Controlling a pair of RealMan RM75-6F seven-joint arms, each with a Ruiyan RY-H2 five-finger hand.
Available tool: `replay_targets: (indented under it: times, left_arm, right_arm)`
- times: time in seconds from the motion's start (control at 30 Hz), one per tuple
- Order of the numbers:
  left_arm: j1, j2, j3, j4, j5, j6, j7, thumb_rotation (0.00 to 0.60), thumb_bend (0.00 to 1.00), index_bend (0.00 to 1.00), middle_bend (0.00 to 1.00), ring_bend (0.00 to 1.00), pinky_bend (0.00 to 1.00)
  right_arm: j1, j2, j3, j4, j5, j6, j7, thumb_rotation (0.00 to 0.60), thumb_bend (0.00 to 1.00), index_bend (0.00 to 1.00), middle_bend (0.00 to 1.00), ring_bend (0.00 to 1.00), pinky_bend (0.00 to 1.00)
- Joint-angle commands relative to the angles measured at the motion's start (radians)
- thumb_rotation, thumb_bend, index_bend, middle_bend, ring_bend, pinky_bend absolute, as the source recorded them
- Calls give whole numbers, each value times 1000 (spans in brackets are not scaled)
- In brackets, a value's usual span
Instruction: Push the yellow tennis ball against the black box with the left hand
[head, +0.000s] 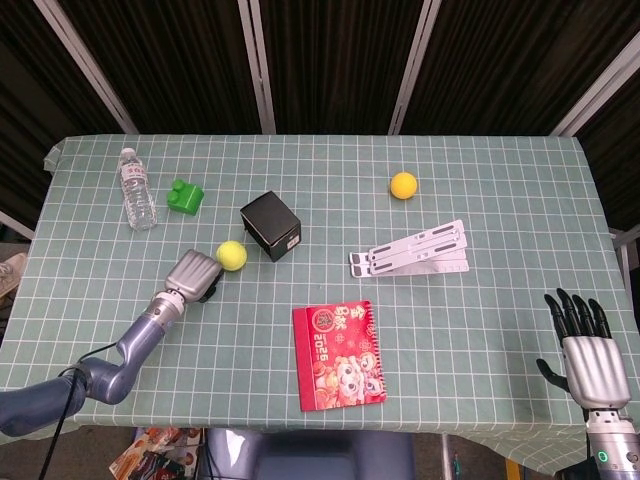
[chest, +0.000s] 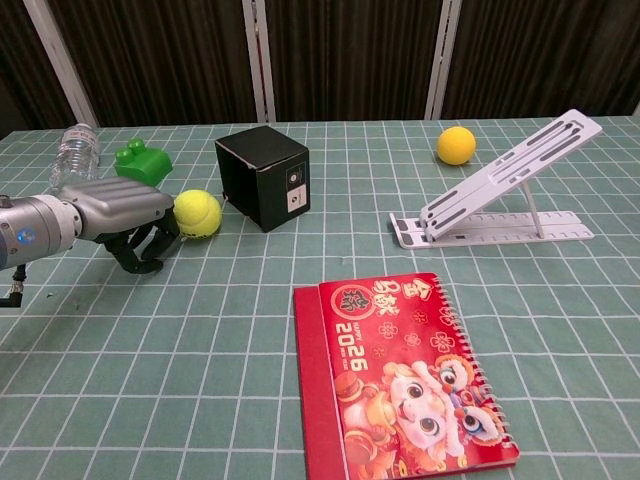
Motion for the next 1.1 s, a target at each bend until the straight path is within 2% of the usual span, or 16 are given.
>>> replay_targets:
  times: [0.03,0.5,0.6,0.7,1.1]
  left_arm:
    - [-6,-24,1,38,37,11,-50,600,361,623,586,559,742]
    - [-44,-66,-32,113,-4,-40,-48,600,354,619,586,547,729]
    - [-49,-84,-30,139,2,-33,-34,600,354,588,504,444,615]
    - [-51,-108,-21,175,17,-28,-36,600,353,548,441,359,546]
    - [-58,-144,8,256,127,25,-131,600,340,516,419,331,444]
  right_arm:
    - [-1,3,-1,-3,-3,3,3,600,248,0,0,0,0]
    - [-12,15,-8,-8,-24,22,19,600,248,0,0,0,0]
    - [-14,19,-9,-9,-27,24,26,600,248,0,0,0,0]
    - [-17,27,-13,-14,-34,28,35,600,248,0,0,0,0]
    - [-30,31,-20,-23,-48,46,15,600,247,0,0,0,0]
